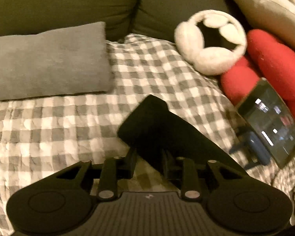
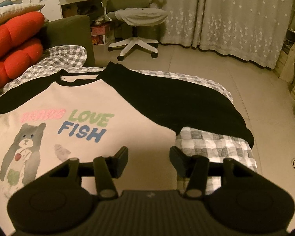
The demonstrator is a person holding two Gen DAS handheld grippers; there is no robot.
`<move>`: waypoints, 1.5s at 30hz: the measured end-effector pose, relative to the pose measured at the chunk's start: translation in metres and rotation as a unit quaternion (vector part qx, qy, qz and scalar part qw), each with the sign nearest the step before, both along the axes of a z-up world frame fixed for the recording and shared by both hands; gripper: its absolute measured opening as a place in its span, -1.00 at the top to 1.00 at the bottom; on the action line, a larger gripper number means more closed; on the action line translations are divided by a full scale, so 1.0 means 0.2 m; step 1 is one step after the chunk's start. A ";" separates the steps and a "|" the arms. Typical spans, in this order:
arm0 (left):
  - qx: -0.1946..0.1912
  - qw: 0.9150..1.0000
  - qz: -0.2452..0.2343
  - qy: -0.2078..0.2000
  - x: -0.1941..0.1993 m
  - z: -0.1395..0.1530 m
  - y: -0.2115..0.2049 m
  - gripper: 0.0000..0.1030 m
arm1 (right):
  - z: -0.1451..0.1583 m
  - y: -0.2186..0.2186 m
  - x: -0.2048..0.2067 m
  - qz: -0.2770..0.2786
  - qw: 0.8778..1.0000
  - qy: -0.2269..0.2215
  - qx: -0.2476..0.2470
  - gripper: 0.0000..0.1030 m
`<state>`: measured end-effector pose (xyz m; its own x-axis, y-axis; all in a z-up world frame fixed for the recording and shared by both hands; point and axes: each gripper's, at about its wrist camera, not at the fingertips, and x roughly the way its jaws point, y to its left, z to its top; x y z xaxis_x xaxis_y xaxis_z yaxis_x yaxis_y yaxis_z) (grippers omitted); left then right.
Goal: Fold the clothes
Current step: 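Grasp the cuff of the other black sleeve with the left gripper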
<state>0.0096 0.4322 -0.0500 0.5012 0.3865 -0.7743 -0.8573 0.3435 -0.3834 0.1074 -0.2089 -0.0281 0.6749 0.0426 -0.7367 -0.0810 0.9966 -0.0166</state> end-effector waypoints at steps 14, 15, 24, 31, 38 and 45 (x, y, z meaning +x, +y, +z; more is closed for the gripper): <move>0.042 0.999 0.027 0.017 0.02 -0.05 0.05 0.82 | 0.00 0.03 -0.01 0.011 1.000 -0.002 -0.001 0.01; 0.041 0.999 0.030 0.014 0.02 -0.06 0.05 0.85 | 0.00 0.03 -0.01 0.012 1.000 -0.002 -0.001 0.01; 0.017 0.998 0.060 -0.021 -0.03 -0.05 0.06 0.90 | 0.00 0.03 -0.01 0.012 1.000 -0.002 -0.001 0.01; -0.012 0.995 0.087 -0.044 -0.08 -0.07 0.09 0.91 | 0.00 0.03 -0.01 0.015 1.000 -0.003 0.001 0.01; -0.013 0.994 0.094 -0.058 -0.09 -0.07 0.08 0.91 | 0.01 0.03 -0.02 0.018 1.000 -0.005 0.007 0.01; 0.006 0.991 0.093 -0.094 -0.12 -0.01 0.06 0.91 | 0.02 0.04 -0.02 0.022 1.000 -0.006 0.013 0.01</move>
